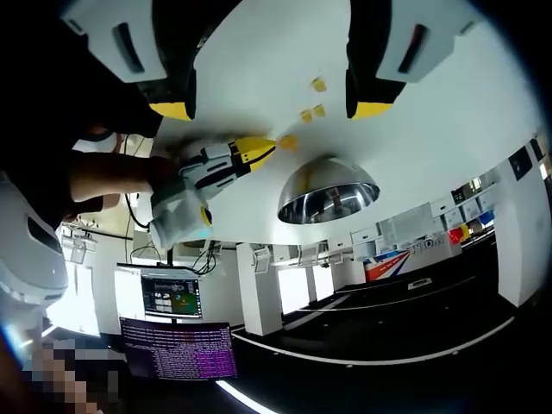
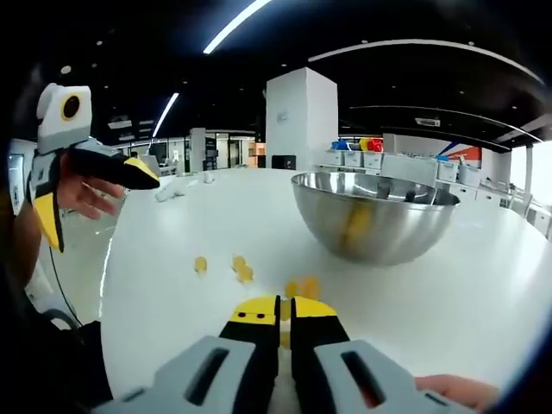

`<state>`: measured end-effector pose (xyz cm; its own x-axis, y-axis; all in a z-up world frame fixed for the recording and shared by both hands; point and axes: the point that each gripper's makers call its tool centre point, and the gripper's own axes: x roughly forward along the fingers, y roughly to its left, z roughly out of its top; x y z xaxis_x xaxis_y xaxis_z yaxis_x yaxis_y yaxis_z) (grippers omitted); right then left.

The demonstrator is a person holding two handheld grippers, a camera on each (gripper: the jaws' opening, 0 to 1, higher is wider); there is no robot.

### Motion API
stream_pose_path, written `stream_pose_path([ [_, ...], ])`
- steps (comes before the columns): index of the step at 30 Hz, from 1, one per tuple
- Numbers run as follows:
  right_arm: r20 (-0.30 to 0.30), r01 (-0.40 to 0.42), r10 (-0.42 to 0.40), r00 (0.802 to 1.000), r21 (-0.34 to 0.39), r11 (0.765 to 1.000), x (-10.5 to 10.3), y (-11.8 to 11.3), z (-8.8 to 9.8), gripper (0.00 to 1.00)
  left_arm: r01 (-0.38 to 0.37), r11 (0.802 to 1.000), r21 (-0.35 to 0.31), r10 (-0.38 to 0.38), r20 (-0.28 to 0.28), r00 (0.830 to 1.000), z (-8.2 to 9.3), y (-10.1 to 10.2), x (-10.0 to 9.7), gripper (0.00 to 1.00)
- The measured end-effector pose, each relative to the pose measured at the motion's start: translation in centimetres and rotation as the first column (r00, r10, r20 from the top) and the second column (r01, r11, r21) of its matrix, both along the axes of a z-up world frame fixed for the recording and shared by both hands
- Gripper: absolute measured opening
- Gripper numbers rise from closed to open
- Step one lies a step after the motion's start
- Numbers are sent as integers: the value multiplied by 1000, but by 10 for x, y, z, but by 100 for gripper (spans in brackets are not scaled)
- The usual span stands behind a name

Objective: Pick up the QQ candy scattered on the table and place it into the stainless steel bowl on the table

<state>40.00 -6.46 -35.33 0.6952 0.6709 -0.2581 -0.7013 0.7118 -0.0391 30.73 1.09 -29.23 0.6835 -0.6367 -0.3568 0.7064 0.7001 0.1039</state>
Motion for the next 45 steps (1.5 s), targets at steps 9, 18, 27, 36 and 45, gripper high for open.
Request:
stream_pose_path([
  [9, 165, 27, -30, 986, 24, 999, 33, -14, 78, 1, -1, 1000, -1, 1, 0, 1000, 0, 2, 0, 70],
  [18, 250, 77, -93, 964, 72, 994, 77, -26, 132, 2, -4, 1000, 4, 4, 1, 1000, 1, 4, -1, 70],
  [27, 220, 122, -128, 967, 39, 992, 115, -27, 124, 2, -6, 1000, 6, 6, 4, 1000, 1, 4, -2, 70],
  [36, 166, 129, -130, 978, 12, 992, 129, -22, 98, 2, -8, 1000, 10, 8, -1, 1000, 0, 6, -1, 70],
  [45, 155, 120, -116, 981, -22, 992, 131, -16, 86, 4, -7, 1000, 6, 7, -7, 1000, -3, 5, 0, 70],
])
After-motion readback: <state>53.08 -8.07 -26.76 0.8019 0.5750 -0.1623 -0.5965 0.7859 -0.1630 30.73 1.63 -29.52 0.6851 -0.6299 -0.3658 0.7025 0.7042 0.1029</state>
